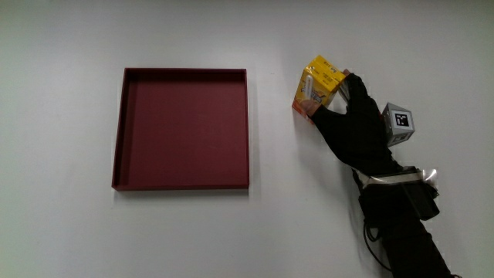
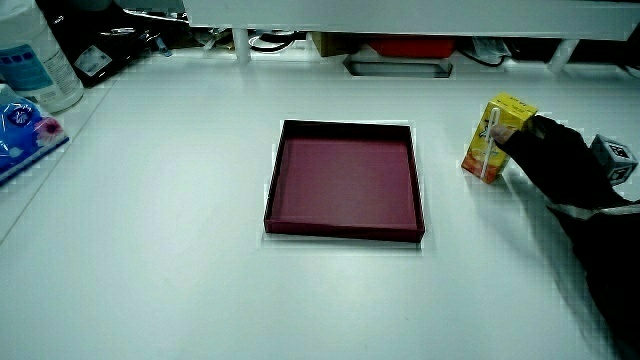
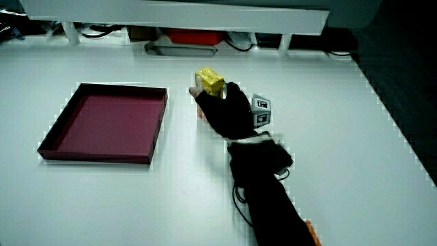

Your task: Place ice redtea

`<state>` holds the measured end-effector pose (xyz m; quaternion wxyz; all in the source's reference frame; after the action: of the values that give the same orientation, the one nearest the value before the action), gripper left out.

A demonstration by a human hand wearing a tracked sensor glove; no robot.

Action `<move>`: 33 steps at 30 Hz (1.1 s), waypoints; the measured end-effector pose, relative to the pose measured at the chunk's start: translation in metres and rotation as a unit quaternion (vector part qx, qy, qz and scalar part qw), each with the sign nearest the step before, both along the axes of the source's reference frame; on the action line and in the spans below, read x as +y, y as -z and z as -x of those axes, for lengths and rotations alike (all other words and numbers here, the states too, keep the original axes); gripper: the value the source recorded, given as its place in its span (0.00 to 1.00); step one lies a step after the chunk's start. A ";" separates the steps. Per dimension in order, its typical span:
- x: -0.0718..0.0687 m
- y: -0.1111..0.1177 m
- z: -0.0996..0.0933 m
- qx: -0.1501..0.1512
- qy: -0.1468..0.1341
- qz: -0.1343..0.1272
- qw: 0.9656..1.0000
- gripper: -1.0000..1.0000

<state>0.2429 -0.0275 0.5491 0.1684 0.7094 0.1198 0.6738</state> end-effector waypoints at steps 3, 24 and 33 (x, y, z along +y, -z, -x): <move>0.001 -0.002 -0.002 -0.012 -0.024 -0.008 1.000 0.30; 0.009 0.002 -0.003 -0.002 -0.091 -0.057 0.994 0.00; 0.005 0.024 0.009 0.005 -0.063 -0.091 0.994 0.00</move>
<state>0.2338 -0.0228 0.5251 0.0600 0.7159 0.1034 0.6879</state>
